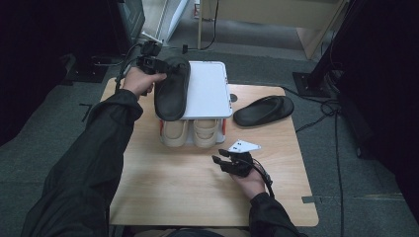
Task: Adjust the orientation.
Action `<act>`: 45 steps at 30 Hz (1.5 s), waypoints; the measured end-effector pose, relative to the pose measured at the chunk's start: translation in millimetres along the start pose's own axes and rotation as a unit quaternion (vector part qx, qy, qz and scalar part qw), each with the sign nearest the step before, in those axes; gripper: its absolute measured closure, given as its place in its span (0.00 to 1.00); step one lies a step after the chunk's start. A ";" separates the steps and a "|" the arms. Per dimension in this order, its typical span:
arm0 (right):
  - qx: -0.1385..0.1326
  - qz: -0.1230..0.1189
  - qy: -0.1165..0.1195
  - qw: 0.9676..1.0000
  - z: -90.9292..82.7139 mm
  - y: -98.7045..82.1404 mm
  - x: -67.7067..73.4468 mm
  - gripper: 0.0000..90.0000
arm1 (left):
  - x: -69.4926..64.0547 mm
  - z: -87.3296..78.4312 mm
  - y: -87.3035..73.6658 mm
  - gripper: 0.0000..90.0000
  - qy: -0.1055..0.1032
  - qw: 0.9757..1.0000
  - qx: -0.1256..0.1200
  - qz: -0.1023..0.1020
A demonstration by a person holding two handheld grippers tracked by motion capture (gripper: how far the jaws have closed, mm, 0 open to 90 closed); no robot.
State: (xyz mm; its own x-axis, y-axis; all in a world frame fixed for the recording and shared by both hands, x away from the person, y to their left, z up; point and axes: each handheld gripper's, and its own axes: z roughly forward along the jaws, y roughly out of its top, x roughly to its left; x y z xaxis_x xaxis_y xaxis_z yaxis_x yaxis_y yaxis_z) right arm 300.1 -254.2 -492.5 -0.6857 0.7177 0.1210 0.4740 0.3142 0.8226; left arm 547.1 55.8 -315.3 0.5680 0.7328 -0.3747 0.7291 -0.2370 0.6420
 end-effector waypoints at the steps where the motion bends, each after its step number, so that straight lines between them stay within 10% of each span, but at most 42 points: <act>1: -0.001 0.000 0.001 1.000 -0.1 0.1 0.0 0.66 | -0.3 -0.7 0.2 0.61 0.000 1.000 -0.001 0.001; 24: -0.009 0.018 -0.013 1.000 -7.4 0.0 -9.6 0.65 | -5.7 -44.0 -7.4 0.50 -0.001 0.999 -0.023 0.024; 45: -0.037 0.053 -0.078 0.995 -19.2 4.0 -64.0 0.62 | -4.3 -100.0 -73.1 0.50 0.010 0.998 -0.052 0.042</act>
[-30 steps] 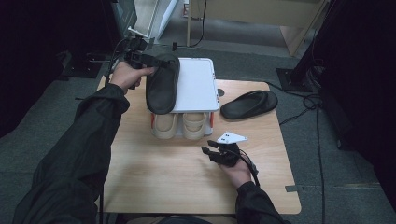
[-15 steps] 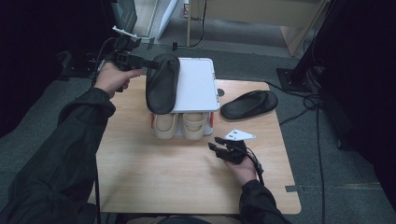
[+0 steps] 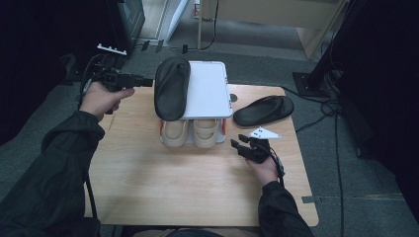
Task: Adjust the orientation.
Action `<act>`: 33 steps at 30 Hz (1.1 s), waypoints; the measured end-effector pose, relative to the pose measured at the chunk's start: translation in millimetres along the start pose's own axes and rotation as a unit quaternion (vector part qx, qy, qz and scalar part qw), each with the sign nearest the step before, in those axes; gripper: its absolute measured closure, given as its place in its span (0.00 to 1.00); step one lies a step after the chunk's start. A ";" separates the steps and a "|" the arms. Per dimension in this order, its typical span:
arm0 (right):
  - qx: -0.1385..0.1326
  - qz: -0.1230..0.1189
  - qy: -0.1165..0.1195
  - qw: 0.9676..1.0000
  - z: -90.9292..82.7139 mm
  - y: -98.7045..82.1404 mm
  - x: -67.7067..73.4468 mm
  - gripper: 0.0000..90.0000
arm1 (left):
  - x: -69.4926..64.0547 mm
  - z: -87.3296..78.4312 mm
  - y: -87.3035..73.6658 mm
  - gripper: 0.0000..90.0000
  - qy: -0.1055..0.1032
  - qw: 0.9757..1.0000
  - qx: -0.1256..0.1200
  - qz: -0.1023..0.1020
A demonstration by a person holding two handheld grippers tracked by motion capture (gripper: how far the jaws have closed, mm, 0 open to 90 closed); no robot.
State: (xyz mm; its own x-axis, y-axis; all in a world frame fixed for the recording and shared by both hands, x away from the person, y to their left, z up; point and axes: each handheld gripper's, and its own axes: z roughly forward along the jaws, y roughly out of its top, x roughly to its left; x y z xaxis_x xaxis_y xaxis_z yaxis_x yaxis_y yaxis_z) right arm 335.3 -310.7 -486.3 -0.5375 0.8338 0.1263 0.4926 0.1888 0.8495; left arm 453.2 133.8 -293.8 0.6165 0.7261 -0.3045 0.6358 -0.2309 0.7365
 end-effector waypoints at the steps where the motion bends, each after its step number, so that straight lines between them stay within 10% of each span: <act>1: 0.002 0.007 -0.004 1.000 0.9 -1.0 -4.0 0.62 | -1.1 -2.1 -5.5 0.49 0.000 1.000 -0.001 0.003; 33: 0.029 0.029 -0.102 0.994 29.9 15.6 -74.8 0.61 | -7.1 -4.3 -99.6 0.47 -0.021 1.000 -0.003 0.002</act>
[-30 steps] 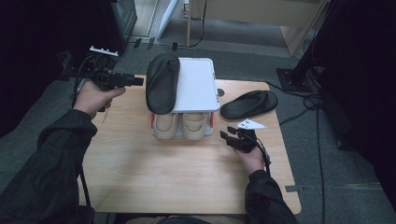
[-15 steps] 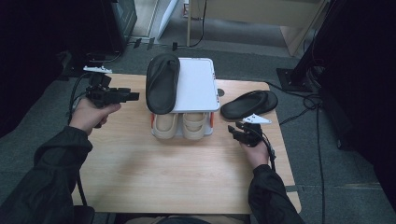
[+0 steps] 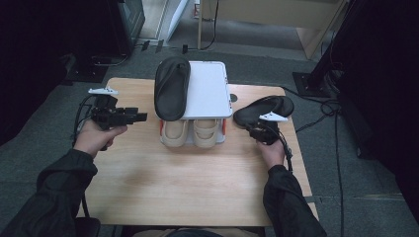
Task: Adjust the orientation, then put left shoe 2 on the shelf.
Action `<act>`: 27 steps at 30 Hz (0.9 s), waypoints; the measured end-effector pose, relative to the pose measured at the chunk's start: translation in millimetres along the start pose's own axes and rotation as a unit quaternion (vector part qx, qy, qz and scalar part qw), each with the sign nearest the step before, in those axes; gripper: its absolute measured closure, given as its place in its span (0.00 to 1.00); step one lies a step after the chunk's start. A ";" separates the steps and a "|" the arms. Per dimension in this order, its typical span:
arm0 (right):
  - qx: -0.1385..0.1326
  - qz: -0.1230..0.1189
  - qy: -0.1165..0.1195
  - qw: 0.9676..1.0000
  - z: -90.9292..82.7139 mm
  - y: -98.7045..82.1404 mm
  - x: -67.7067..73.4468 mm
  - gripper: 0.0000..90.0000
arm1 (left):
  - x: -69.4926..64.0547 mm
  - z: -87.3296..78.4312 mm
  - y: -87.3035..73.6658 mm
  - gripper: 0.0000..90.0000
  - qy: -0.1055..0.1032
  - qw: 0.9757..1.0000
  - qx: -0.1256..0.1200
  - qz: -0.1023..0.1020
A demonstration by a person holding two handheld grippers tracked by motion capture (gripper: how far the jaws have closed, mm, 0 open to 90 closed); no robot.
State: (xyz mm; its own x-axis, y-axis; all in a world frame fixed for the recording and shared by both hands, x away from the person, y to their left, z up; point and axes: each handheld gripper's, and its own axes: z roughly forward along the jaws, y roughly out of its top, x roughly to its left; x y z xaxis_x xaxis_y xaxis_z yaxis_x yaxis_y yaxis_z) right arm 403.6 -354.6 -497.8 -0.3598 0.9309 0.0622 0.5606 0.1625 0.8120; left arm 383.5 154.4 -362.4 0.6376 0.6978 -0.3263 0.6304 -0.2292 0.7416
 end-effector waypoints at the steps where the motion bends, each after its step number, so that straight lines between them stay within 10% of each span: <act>1: 0.001 -0.002 -0.004 1.000 2.5 1.9 -1.6 0.61 | -1.1 0.5 -2.7 0.47 0.001 1.000 0.002 0.005; 20: 0.000 0.032 -0.033 0.999 35.1 19.6 -12.8 0.59 | -8.5 13.8 -31.0 0.46 -0.028 0.999 0.019 0.020; 27: 0.033 -0.011 -0.026 0.999 33.1 16.5 -11.0 0.60 | -9.8 20.2 -36.7 0.46 -0.032 0.999 0.016 0.025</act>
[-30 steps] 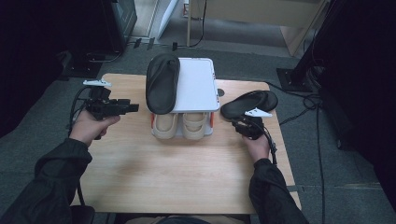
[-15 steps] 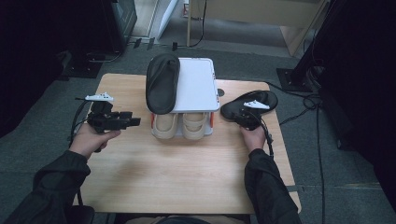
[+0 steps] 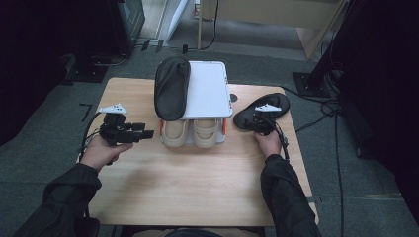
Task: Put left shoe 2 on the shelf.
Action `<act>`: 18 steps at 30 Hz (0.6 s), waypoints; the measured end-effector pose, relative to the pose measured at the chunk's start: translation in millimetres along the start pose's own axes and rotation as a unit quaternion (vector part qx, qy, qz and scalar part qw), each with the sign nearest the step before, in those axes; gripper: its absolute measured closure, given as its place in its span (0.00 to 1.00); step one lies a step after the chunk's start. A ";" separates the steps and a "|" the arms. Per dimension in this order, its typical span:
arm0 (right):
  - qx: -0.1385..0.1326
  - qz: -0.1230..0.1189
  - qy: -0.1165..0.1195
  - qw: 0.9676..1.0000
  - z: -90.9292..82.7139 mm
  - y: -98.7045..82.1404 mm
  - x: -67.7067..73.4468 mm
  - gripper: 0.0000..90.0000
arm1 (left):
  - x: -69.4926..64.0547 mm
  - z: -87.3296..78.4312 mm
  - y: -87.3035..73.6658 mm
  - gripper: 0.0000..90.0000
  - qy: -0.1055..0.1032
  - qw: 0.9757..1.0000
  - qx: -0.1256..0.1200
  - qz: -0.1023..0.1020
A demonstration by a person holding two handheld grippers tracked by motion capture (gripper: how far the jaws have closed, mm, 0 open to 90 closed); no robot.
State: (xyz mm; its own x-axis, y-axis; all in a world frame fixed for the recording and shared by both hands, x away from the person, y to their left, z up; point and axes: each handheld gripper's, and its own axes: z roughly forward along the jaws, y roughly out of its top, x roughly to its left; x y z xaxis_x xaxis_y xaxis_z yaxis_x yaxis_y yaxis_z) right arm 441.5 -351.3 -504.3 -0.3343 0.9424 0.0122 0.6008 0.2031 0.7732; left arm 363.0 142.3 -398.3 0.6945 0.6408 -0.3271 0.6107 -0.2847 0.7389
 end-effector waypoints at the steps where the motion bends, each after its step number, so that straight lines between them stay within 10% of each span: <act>1: -0.001 0.003 0.002 1.000 -1.3 -1.3 -0.3 0.60 | 0.0 0.8 -0.9 0.46 0.001 1.000 -0.002 0.000; 18: -0.027 0.019 0.034 0.999 -22.2 -23.6 1.4 0.60 | 4.5 6.4 -9.7 0.46 0.011 1.000 0.005 -0.011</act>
State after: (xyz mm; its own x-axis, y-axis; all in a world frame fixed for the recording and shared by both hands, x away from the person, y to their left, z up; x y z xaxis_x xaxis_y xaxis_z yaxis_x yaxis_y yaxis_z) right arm 410.8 -360.7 -508.4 -0.3611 0.9287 0.0843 0.5748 0.1506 0.8043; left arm 362.6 143.4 -410.7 0.6719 0.6630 -0.3302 0.6295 -0.2764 0.7262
